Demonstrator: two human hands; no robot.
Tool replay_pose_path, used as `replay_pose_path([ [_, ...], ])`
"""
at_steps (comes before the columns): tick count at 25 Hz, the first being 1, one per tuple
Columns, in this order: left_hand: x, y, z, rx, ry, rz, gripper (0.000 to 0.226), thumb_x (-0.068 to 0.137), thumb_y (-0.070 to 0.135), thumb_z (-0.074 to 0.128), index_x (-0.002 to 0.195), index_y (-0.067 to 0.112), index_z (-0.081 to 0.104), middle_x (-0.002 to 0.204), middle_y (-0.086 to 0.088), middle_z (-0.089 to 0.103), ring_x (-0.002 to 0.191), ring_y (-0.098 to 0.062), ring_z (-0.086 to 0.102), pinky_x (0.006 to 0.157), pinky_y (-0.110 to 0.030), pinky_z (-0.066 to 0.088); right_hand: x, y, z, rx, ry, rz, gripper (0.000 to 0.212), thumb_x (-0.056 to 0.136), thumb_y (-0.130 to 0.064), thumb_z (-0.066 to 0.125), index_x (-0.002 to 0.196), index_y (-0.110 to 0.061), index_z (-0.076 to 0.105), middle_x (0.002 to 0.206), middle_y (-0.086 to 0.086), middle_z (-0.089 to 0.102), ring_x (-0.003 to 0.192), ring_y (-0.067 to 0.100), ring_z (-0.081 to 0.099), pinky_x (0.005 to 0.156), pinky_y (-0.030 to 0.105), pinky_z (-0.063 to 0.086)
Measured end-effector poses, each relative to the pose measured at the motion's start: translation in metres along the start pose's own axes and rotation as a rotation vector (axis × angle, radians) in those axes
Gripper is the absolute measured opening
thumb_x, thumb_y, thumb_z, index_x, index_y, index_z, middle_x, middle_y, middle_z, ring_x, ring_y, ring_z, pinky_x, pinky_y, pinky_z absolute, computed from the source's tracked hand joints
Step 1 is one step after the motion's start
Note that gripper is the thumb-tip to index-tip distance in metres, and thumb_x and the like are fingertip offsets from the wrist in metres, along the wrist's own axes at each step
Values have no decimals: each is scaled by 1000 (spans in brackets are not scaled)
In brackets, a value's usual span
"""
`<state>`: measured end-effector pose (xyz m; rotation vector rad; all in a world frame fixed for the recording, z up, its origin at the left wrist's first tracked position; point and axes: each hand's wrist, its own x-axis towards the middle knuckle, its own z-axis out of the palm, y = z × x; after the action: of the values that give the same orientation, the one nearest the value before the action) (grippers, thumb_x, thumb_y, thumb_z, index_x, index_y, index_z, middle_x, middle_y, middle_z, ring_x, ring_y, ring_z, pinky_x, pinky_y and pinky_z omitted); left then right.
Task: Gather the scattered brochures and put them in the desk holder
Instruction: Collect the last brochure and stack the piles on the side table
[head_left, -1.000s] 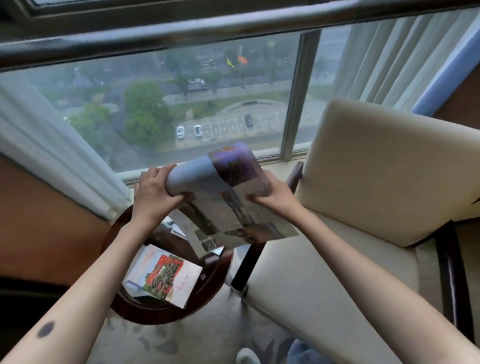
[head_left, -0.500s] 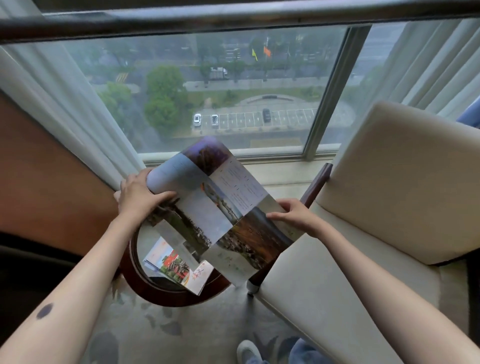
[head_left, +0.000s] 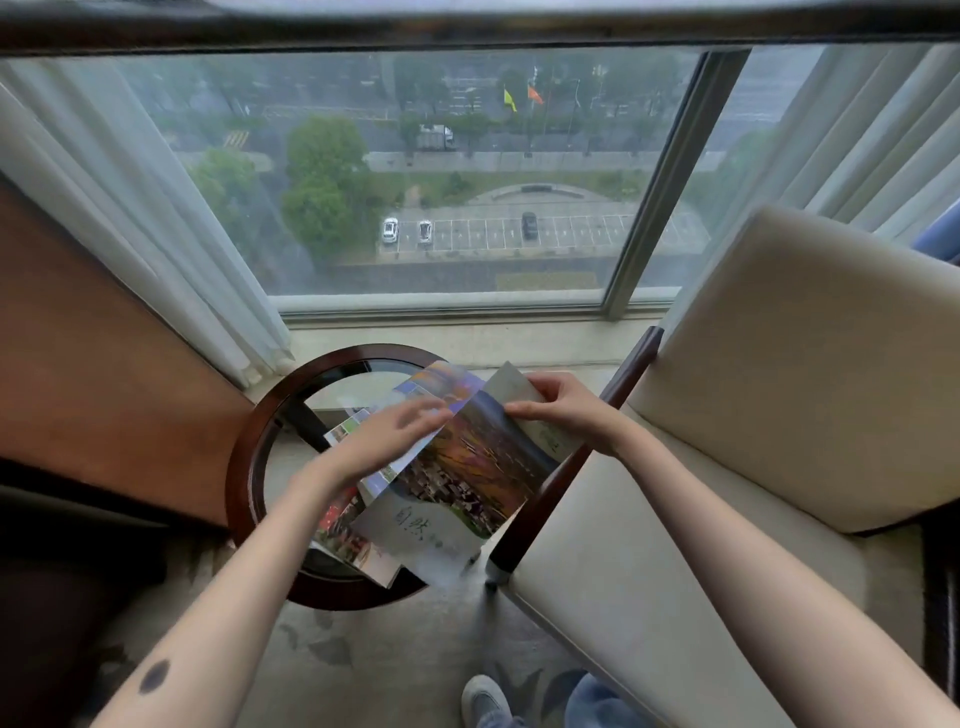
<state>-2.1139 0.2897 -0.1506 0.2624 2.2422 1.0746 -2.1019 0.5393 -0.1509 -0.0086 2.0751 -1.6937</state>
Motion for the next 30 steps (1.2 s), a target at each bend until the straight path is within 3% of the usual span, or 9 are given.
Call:
replay_pose_path([
  [2, -5, 1, 18, 9, -50, 55, 35, 72, 64, 62, 105, 56, 52, 115, 29, 55, 99, 12, 52, 86, -14, 42, 1, 6, 6, -2, 14, -5, 17, 85, -21, 66, 101, -15, 67, 94, 0, 66, 83, 11, 61, 71, 22, 47],
  [6, -2, -22, 42, 35, 140, 85, 20, 81, 25, 69, 99, 33, 65, 98, 5, 72, 91, -7, 65, 87, -31, 51, 0, 25, 14, -11, 3, 12, 10, 84, -23, 67, 94, -22, 67, 89, -7, 68, 79, 1, 64, 67, 11, 49],
  [8, -7, -40, 52, -5, 246, 72, 18, 81, 13, 68, 95, 25, 69, 92, 2, 73, 89, -12, 66, 84, -32, 49, 4, 43, 18, -21, 150, 48, 12, 88, -30, 61, 95, -21, 65, 94, -4, 67, 88, 9, 63, 73, 14, 48],
  [11, -25, -70, 63, -63, 286, 78, 23, 79, 8, 70, 88, 29, 72, 78, 25, 70, 81, 6, 63, 77, -19, 48, 15, 67, 19, 38, 394, 237, 29, 96, -36, 44, 104, -13, 59, 106, 7, 63, 94, 16, 59, 80, 25, 44],
  [15, -42, -97, 71, -147, 275, 71, 41, 78, -3, 68, 83, 38, 70, 78, 26, 71, 77, 6, 64, 73, -15, 49, 37, 83, 32, 25, 295, 449, 38, 95, -38, 46, 115, -6, 54, 120, 17, 59, 113, 29, 56, 94, 41, 46],
  [19, -52, -119, 78, -239, 316, 5, 37, 76, -7, 68, 83, 30, 72, 87, 7, 73, 81, 7, 65, 77, -11, 49, 47, 95, 63, -11, 74, 525, 41, 93, -32, 50, 122, -4, 55, 106, 7, 58, 87, 16, 55, 77, 29, 43],
  [23, -56, -139, 78, -180, 448, -13, 42, 68, -14, 70, 81, 26, 70, 90, 0, 69, 91, -11, 64, 85, -28, 45, 44, 96, 84, 60, 52, 292, 28, 90, -8, 54, 116, 0, 61, 106, 12, 64, 86, 13, 59, 78, 23, 49],
  [26, -50, -143, 76, 58, 630, 55, 56, 62, -9, 74, 105, 25, 63, 110, -4, 63, 110, -26, 55, 99, -41, 41, 39, 88, 94, -10, -1, 114, 20, 87, -1, 56, 105, 0, 66, 100, 10, 67, 90, 13, 57, 86, 28, 45],
  [30, -38, -132, 74, 157, 721, 36, 98, 63, 14, 81, 144, 22, 26, 148, -8, 30, 135, -18, 24, 112, -41, 20, 31, 74, 105, -102, -106, -20, 19, 89, -3, 53, 99, -8, 69, 92, -4, 66, 86, 5, 58, 82, 19, 44],
])
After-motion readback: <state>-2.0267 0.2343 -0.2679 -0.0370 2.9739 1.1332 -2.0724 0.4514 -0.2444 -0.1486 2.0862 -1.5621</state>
